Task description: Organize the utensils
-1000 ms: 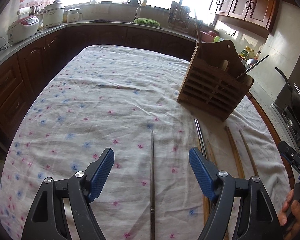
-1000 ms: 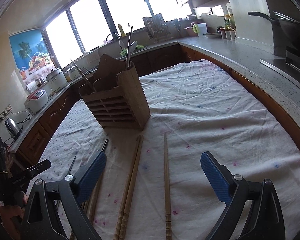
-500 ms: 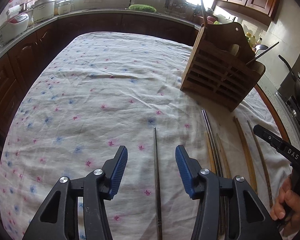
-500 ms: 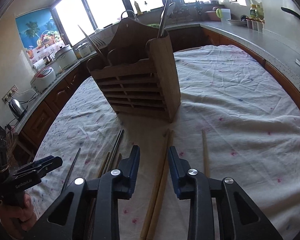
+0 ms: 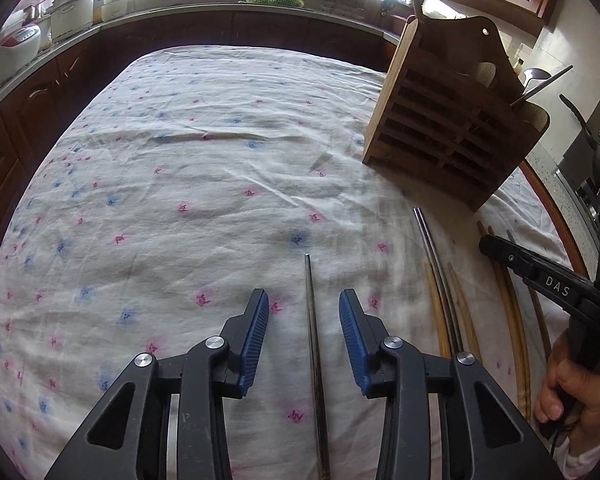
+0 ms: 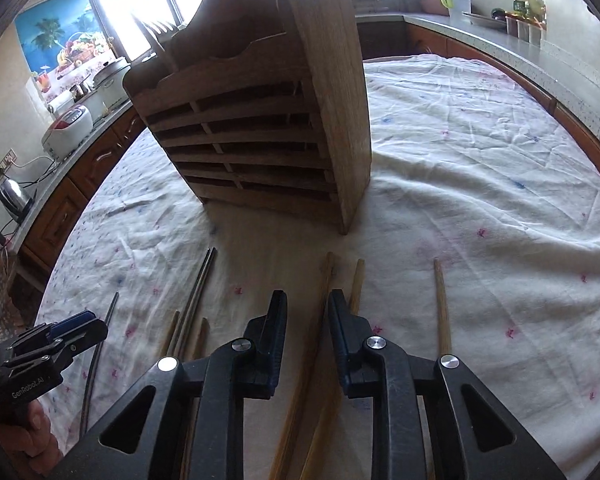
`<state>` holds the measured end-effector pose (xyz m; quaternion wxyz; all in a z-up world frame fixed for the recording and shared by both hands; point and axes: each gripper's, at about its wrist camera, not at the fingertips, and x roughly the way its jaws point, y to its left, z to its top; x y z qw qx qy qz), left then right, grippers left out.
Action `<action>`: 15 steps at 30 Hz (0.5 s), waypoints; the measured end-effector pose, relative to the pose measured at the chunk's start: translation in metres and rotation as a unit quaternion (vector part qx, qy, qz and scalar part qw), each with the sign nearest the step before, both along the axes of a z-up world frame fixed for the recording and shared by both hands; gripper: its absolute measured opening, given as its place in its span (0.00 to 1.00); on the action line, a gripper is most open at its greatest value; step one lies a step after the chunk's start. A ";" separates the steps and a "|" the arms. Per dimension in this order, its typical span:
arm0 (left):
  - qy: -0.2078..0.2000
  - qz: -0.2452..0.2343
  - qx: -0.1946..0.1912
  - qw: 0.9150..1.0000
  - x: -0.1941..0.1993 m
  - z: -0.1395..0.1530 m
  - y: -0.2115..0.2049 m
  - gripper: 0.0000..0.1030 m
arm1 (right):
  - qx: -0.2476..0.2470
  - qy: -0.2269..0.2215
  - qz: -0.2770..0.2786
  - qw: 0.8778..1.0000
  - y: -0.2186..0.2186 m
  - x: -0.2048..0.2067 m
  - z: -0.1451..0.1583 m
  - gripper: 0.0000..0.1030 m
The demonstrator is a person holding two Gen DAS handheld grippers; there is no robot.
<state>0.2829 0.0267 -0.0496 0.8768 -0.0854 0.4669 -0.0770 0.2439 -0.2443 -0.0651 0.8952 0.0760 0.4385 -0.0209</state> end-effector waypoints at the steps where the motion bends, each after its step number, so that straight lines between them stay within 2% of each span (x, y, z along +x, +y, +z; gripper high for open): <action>1: -0.001 -0.001 0.005 1.000 0.002 -0.001 -0.002 0.28 | -0.005 0.001 0.000 1.000 0.001 0.002 0.000 0.19; 4: -0.004 -0.006 0.015 1.000 0.007 -0.003 -0.006 0.15 | -0.023 0.004 0.004 1.000 0.005 0.008 -0.001 0.19; 7: -0.006 -0.004 0.022 1.000 0.010 -0.005 -0.006 0.04 | -0.066 0.008 0.010 0.998 0.016 0.013 -0.002 0.17; 8: -0.006 -0.005 0.019 1.000 0.011 -0.004 -0.006 0.04 | -0.079 0.008 0.011 0.997 0.019 0.012 -0.003 0.15; 9: -0.005 -0.005 0.016 1.000 0.011 -0.004 -0.005 0.03 | -0.084 0.009 0.012 0.996 0.021 0.012 -0.003 0.07; 15: -0.011 -0.004 -0.010 1.000 -0.005 0.006 0.006 0.02 | -0.036 -0.006 0.014 0.999 0.021 -0.005 0.011 0.06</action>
